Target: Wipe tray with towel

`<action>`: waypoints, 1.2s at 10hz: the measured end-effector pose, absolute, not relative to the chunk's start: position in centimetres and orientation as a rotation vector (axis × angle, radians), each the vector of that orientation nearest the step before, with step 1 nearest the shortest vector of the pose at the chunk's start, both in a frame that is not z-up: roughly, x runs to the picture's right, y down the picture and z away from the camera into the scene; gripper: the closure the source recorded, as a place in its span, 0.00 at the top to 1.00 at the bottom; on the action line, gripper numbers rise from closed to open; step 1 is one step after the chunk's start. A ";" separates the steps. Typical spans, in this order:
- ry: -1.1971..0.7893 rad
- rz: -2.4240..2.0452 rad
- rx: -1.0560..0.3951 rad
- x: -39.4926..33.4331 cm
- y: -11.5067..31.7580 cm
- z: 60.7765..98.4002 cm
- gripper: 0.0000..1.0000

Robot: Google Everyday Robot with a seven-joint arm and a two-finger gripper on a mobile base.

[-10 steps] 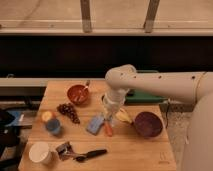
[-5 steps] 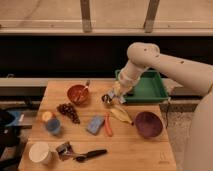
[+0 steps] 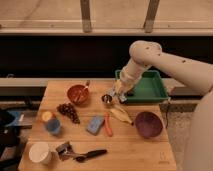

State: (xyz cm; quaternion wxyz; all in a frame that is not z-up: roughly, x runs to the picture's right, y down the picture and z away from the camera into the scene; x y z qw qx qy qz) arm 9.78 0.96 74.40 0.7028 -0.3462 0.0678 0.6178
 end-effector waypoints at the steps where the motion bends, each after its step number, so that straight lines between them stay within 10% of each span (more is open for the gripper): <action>1: 0.140 1.406 -0.760 10.5 0.7 75.1 0.00; 12: 0.104 1.716 -0.645 22.1 -4.5 82.6 0.00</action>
